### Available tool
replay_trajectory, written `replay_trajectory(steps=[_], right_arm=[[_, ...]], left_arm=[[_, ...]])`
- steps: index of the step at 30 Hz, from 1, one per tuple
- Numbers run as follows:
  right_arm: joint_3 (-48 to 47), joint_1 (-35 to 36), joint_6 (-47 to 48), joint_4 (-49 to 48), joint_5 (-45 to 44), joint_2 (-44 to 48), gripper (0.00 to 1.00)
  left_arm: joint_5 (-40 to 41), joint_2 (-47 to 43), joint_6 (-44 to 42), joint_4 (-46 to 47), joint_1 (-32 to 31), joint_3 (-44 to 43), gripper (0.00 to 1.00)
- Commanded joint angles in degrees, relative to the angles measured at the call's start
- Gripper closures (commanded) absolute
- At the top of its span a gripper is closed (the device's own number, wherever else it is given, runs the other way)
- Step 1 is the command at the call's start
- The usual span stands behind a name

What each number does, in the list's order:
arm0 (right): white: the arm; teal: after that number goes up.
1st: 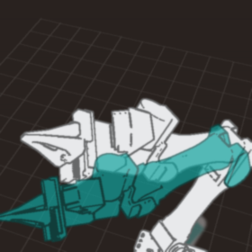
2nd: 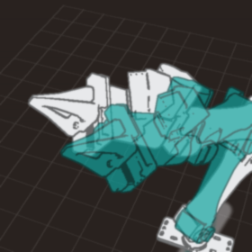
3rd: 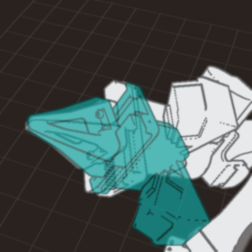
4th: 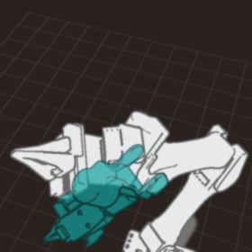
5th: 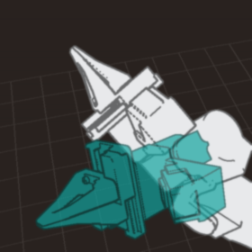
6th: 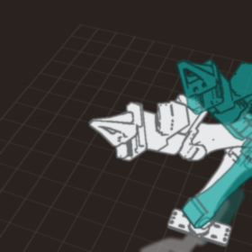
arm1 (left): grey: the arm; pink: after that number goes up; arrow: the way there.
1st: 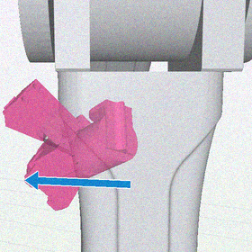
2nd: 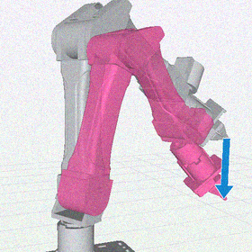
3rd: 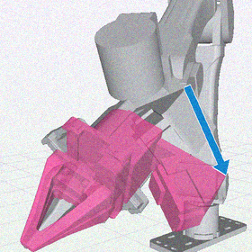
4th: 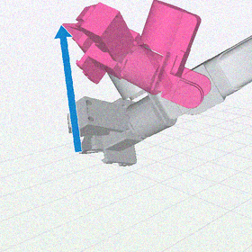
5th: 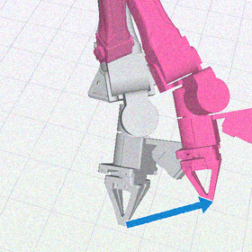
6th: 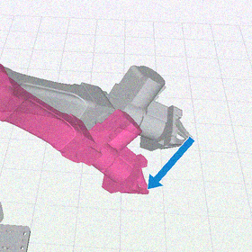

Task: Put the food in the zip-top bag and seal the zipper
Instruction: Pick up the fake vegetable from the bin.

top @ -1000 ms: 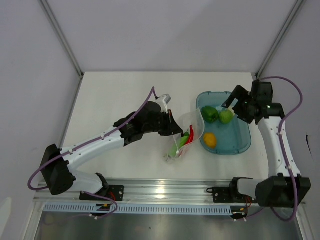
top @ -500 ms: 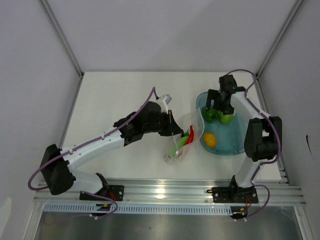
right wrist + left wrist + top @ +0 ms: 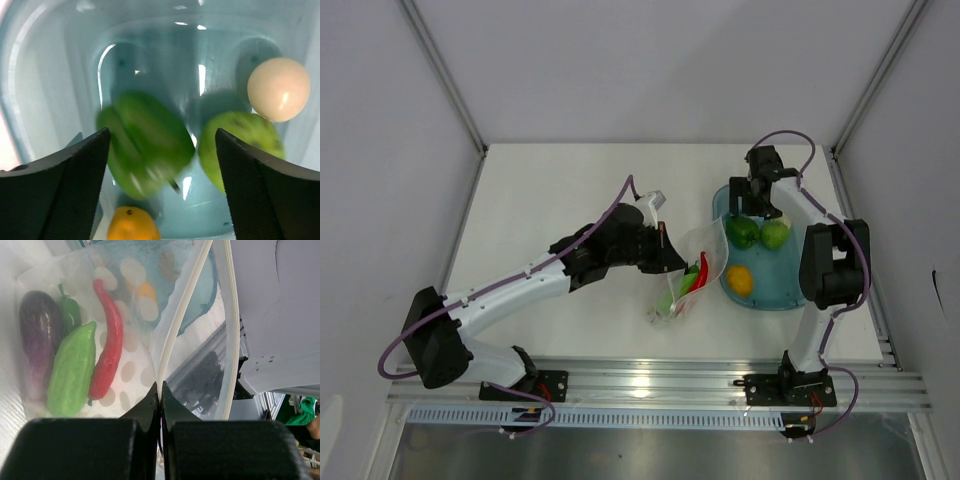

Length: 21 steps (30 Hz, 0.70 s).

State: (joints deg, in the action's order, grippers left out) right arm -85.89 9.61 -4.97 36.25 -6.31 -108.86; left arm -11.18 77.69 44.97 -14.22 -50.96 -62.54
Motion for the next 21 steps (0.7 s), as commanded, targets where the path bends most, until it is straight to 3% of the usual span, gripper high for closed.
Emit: replay_trajectory(steps=[1, 10, 16, 21], right_arm=[[-1.2, 0.1, 2.4, 0.0, 1.4, -1.9, 0.16], [1.7, 1.3, 1.2, -0.9, 3.1, -1.6, 0.16], [4.8, 1.3, 0.6, -1.1, 2.2, 2.2, 0.04], [6.8, 1.1, 0.9, -0.3, 2.3, 4.0, 0.03]], left_arm=[[-0.7, 0.1, -0.9, 1.8, 0.3, -0.5, 0.99], [-0.7, 0.2, -0.9, 1.5, 0.3, -0.5, 0.99], [-0.7, 0.4, -0.9, 1.6, 0.3, -0.3, 0.99], [-1.0, 0.5, -0.6, 2.1, 0.3, 0.1, 0.99]])
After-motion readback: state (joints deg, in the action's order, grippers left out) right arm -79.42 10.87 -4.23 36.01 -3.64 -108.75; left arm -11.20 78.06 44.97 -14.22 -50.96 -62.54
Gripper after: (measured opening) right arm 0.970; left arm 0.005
